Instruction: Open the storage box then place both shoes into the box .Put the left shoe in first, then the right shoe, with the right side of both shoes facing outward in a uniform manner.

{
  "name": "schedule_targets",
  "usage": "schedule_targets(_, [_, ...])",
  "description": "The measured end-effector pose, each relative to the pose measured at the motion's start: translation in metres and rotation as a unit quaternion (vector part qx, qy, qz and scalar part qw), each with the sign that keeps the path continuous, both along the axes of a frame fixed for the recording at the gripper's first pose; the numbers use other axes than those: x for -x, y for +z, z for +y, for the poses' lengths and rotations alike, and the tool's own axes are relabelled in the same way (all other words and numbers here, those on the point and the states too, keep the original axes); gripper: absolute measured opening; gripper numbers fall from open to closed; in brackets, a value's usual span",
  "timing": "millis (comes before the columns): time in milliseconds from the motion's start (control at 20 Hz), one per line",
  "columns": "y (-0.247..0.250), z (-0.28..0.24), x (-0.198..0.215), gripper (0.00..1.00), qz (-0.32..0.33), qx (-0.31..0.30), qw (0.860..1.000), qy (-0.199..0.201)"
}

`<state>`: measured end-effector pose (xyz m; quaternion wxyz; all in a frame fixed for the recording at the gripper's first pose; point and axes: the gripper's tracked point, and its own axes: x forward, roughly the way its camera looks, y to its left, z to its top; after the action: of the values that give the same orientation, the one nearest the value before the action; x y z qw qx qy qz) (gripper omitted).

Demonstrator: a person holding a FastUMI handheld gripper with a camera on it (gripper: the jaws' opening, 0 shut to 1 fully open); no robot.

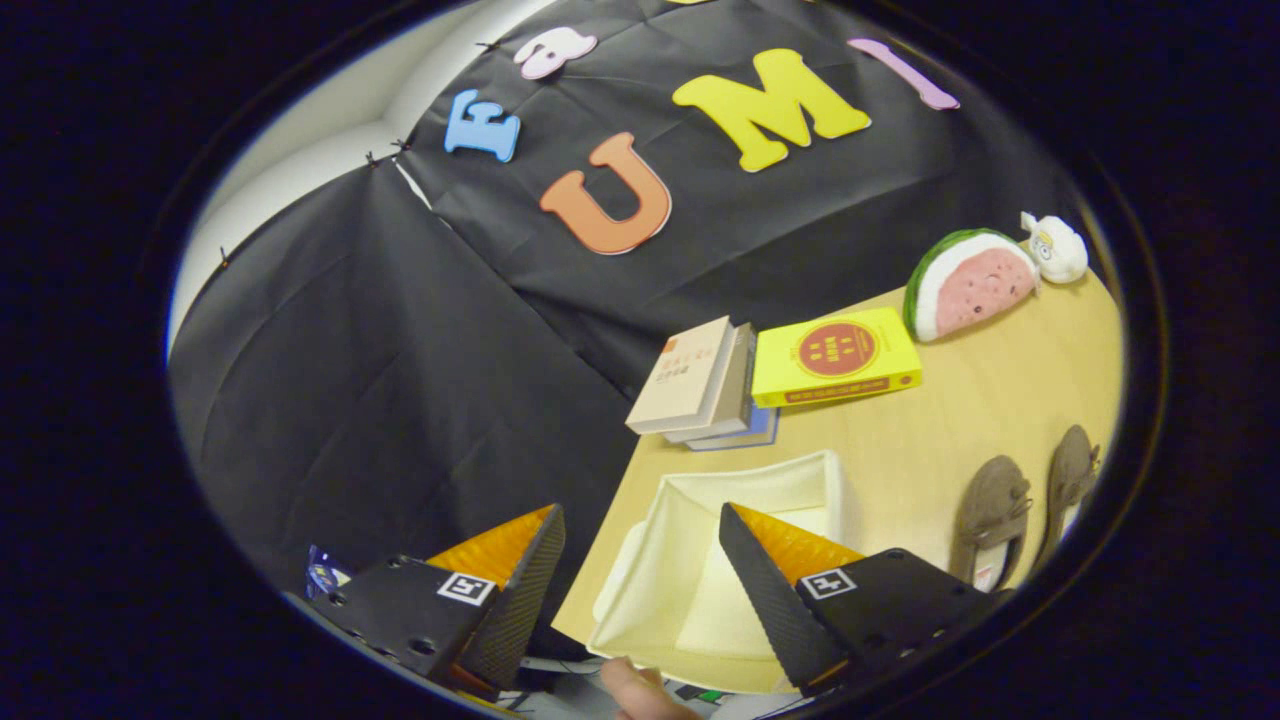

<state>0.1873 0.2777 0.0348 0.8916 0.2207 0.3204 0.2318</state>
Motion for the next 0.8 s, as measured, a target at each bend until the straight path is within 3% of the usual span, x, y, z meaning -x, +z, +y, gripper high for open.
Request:
schedule_targets(150, [-0.039, -0.059, 0.000, 0.95, 0.065, 0.038, 0.996, -0.049])
schedule_targets(350, [-0.088, -0.111, 0.008, 0.94, 0.119, 0.097, 0.987, -0.045])
schedule_targets(600, [-0.147, -0.198, 0.006, 0.95, 0.101, 0.290, 0.948, -0.080])
schedule_targets(800, [-0.174, -0.230, 0.005, 0.92, 0.100, 0.339, 0.930, -0.099])
